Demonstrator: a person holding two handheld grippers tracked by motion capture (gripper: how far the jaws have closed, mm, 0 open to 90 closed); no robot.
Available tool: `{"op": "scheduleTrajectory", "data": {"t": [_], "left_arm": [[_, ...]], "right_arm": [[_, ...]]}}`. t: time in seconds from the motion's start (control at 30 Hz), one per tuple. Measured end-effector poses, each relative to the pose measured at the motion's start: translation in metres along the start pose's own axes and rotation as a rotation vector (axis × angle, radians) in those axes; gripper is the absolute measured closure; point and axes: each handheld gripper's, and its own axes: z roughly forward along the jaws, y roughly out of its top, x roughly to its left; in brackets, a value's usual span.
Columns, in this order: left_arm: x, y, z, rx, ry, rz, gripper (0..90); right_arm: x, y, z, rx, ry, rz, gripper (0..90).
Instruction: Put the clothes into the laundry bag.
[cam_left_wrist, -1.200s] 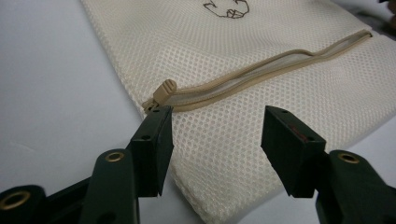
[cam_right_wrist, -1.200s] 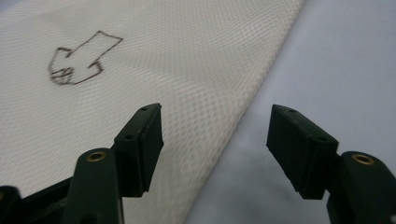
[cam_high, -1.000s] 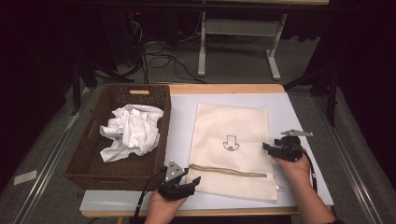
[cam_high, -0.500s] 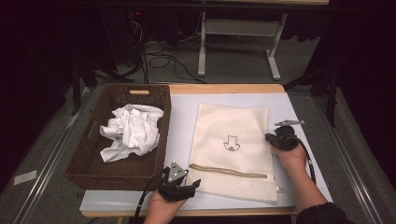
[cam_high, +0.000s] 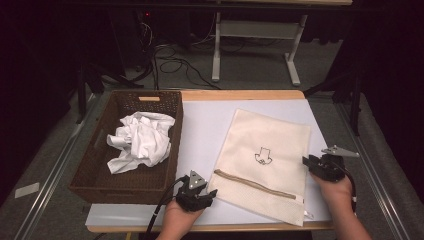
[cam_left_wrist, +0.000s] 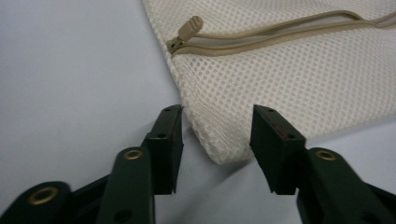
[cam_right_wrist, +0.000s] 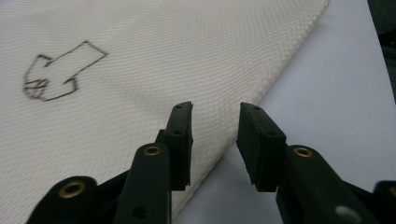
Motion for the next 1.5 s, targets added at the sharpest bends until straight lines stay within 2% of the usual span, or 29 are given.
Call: {"op": "scheduleTrajectory", "data": {"t": [0.07,0.13,0.17,0.23,0.27,0.3,0.33,0.37,0.4,0.5,0.53,0.57,0.6,0.63,0.7,0.73,0.77,0.8,0.83,0.9,0.97,1.0,1.03,1.17,1.23,1.3,1.33,1.4,1.5], "left_arm": [[0.001,0.000,0.000,-0.001,0.009,0.001,59.1],[0.001,-0.001,0.001,-0.010,0.028,0.002,69.2],[0.002,-0.001,0.001,-0.012,0.031,-0.002,75.9],[0.001,0.000,0.002,-0.017,0.032,0.007,83.5],[-0.002,0.002,0.003,-0.017,0.071,0.046,85.3],[-0.002,0.002,0.003,-0.017,0.071,0.046,85.9],[-0.002,0.004,0.003,-0.026,0.108,0.064,85.9],[0.000,0.005,0.002,-0.034,0.132,0.058,85.9],[0.006,0.005,0.002,-0.049,0.167,0.028,85.7],[0.007,0.004,0.003,-0.052,0.192,0.036,84.6],[0.005,0.004,0.002,-0.059,0.171,0.038,78.0],[0.005,0.004,0.002,-0.059,0.171,0.038,73.3],[0.004,0.004,0.001,-0.067,0.158,0.031,73.3],[0.003,0.005,-0.001,-0.081,0.136,0.018,67.7],[0.000,0.005,-0.004,-0.113,0.107,0.021,58.5],[-0.003,0.006,-0.006,-0.130,0.078,0.038,50.9],[-0.003,0.006,-0.006,-0.130,0.078,0.038,48.1],[-0.007,0.007,-0.007,-0.132,0.059,0.063,43.9],[-0.007,0.007,-0.007,-0.132,0.059,0.063,41.3],[-0.012,0.007,-0.009,-0.138,0.034,0.092,39.3],[-0.014,0.008,-0.010,-0.144,-0.007,0.095,31.2],[-0.016,0.010,-0.011,-0.135,-0.030,0.096,24.1],[-0.016,0.010,-0.011,-0.135,-0.030,0.096,21.3],[-0.019,0.012,-0.016,-0.159,-0.041,0.111,15.2],[-0.019,0.012,-0.019,-0.176,-0.038,0.119,14.6],[-0.019,0.011,-0.020,-0.185,-0.032,0.121,13.1],[-0.020,0.011,-0.020,-0.182,-0.028,0.118,6.8],[-0.020,0.011,-0.019,-0.177,-0.027,0.119,1.7],[-0.021,0.012,-0.020,-0.168,-0.030,0.109,0.4]], "right_arm": [[0.003,-0.003,-0.004,-0.015,-0.001,-0.012,65.1],[0.012,-0.012,-0.013,-0.044,0.008,-0.032,64.0],[0.021,-0.021,-0.020,-0.050,0.013,-0.057,64.0],[0.028,-0.025,-0.025,-0.041,0.024,-0.083,63.8],[0.031,-0.025,-0.028,-0.042,0.026,-0.092,63.8],[0.031,-0.025,-0.028,-0.042,0.026,-0.092,63.8],[0.034,-0.026,-0.032,-0.049,0.030,-0.099,63.8],[0.036,-0.025,-0.036,-0.064,0.040,-0.101,63.7],[0.040,-0.026,-0.042,-0.084,0.056,-0.096,63.3],[0.042,-0.027,-0.046,-0.103,0.075,-0.089,62.5],[0.043,-0.028,-0.050,-0.112,0.095,-0.087,60.1],[0.043,-0.028,-0.050,-0.112,0.095,-0.087,60.1],[0.044,-0.029,-0.051,-0.113,0.099,-0.083,58.8],[0.045,-0.029,-0.052,-0.118,0.103,-0.085,57.3],[0.046,-0.029,-0.053,-0.119,0.110,-0.081,54.1],[0.049,-0.029,-0.053,-0.122,0.117,-0.091,50.3],[0.049,-0.029,-0.053,-0.122,0.117,-0.091,50.3],[0.053,-0.029,-0.054,-0.123,0.124,-0.094,45.4],[0.053,-0.029,-0.054,-0.123,0.124,-0.094,45.4],[0.058,-0.029,-0.056,-0.126,0.132,-0.095,39.6],[0.064,-0.029,-0.058,-0.129,0.146,-0.104,34.2],[0.070,-0.029,-0.060,-0.133,0.151,-0.120,31.5],[0.070,-0.029,-0.060,-0.133,0.151,-0.120,31.5],[0.084,-0.026,-0.065,-0.156,0.140,-0.171,26.1],[0.090,-0.025,-0.067,-0.161,0.146,-0.162,18.2],[0.096,-0.024,-0.067,-0.158,0.159,-0.129,13.2],[0.103,-0.024,-0.069,-0.161,0.177,-0.112,8.9],[0.108,-0.023,-0.071,-0.177,0.180,-0.137,8.7],[0.107,-0.022,-0.073,-0.197,0.183,-0.161,8.8]]}}
